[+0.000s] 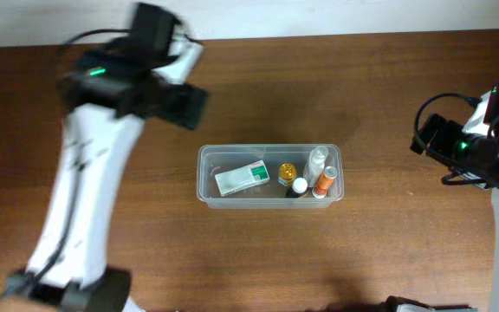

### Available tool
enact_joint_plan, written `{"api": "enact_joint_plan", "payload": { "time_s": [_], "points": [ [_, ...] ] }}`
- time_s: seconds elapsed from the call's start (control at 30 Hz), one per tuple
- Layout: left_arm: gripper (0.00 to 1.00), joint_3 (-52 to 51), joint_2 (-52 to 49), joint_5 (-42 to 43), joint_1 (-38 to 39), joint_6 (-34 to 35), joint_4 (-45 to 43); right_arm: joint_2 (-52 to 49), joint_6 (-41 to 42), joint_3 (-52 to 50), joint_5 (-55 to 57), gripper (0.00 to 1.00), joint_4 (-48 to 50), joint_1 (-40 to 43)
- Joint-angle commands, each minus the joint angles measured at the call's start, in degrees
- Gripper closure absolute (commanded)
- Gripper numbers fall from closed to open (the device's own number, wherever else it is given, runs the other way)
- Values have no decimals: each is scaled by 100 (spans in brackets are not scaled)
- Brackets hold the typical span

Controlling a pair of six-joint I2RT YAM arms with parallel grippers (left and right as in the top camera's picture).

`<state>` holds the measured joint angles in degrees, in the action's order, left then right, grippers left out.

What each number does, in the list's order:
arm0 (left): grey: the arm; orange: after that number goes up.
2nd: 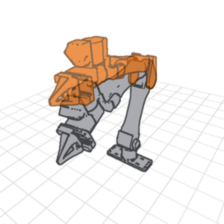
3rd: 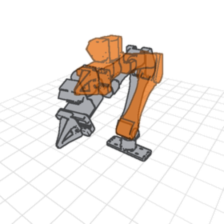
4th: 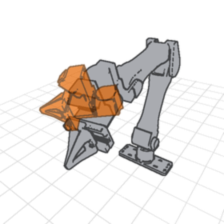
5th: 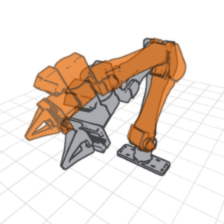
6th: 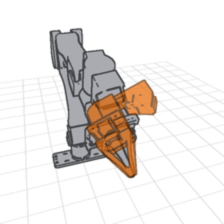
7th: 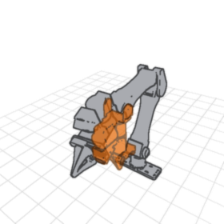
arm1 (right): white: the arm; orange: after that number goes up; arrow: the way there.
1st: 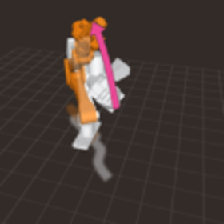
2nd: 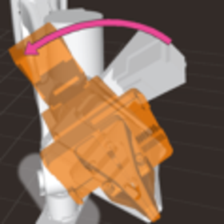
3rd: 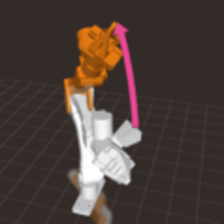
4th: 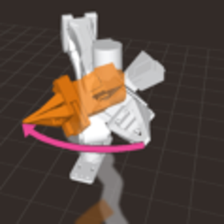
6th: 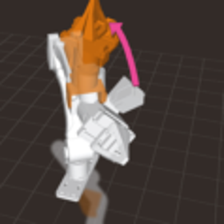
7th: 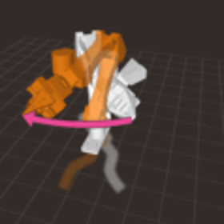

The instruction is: Pack container

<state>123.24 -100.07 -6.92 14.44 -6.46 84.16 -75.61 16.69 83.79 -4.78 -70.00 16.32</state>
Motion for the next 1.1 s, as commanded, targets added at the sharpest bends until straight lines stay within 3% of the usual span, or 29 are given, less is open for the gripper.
{"api": "enact_joint_plan", "payload": {
  "time_s": [0.0, 0.2, 0.67, 0.87, 1.07],
  "points": [
    [0, 68, 446, -201, -516, 671, 260, -9, 28, 55, 33, 2, 15, 20],
    [0, 68, 702, -129, -796, 715, 831, -9, 31, 55, 33, 2, 15, 20],
    [0, 61, 704, -136, -796, 708, 1248, -9, 28, 55, 33, 2, 15, 20],
    [0, 61, 723, -153, -800, 678, 925, -9, 28, 55, 33, 2, 15, 22],
    [0, -63, 1117, -151, -824, 201, 157, -9, 28, 55, 33, 2, 17, 20]
  ]
}}
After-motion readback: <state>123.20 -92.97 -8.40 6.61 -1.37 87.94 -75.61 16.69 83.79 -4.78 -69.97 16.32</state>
